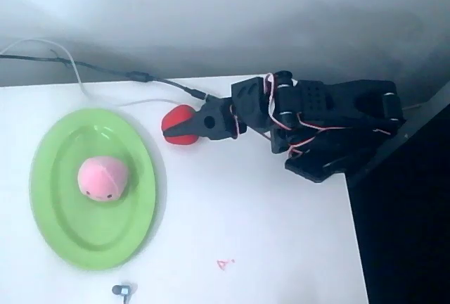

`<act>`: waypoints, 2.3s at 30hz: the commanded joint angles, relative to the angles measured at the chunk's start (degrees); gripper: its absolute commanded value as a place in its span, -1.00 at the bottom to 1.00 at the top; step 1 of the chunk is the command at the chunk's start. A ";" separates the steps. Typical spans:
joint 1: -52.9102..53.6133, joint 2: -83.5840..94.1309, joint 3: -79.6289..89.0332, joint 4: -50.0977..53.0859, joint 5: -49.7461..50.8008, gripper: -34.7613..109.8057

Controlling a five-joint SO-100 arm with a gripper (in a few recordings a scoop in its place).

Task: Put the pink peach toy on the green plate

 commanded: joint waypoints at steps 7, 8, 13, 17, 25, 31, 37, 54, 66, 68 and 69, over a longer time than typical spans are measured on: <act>-3.08 1.49 1.23 -2.37 5.54 0.24; -3.34 1.49 1.23 -3.78 5.80 0.24; -3.25 1.49 1.58 -6.33 7.38 0.26; -3.78 1.58 1.58 -6.33 7.82 0.26; -5.10 1.67 2.20 -6.15 7.03 0.19; -5.98 1.67 2.72 -6.15 0.79 0.14; -7.38 1.67 3.16 -6.24 -19.07 0.12; -10.81 1.67 3.16 7.47 -15.82 -0.09; -12.30 1.67 3.25 26.37 -11.34 -0.47; -12.30 1.67 3.25 28.12 -10.81 -0.52; -12.30 1.67 3.25 29.18 -10.20 -0.52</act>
